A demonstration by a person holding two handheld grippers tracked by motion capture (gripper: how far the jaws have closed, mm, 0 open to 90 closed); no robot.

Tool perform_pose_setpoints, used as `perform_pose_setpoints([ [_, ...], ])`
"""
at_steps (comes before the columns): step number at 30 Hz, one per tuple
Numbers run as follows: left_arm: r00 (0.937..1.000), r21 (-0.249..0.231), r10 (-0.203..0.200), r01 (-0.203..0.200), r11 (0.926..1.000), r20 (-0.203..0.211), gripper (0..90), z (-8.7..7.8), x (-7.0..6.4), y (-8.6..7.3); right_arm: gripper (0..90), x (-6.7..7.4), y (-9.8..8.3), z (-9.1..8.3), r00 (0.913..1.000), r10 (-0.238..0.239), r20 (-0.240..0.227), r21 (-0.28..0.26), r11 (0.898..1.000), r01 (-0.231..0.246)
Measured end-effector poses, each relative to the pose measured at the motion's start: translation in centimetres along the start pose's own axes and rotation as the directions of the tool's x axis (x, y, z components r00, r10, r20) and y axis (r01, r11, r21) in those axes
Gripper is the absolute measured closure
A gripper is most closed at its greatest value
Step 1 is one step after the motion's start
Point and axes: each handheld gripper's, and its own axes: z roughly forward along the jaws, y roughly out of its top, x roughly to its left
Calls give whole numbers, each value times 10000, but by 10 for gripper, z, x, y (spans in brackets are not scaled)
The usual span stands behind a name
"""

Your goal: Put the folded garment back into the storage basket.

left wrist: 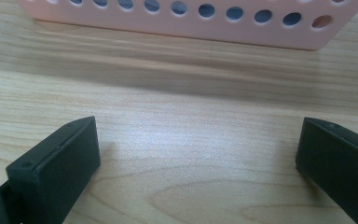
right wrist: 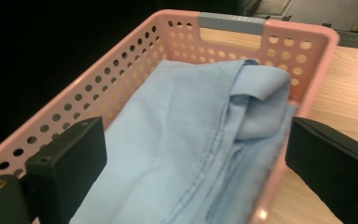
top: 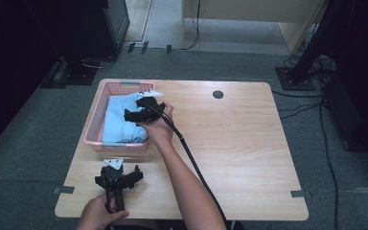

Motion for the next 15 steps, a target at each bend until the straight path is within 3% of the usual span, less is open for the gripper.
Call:
perform_pose_setpoints([
  [15,10000,26,24,-24,10000,6,0,0,0,0,25,-38,-28,-33,9982,506,332,-302,9983,-496],
])
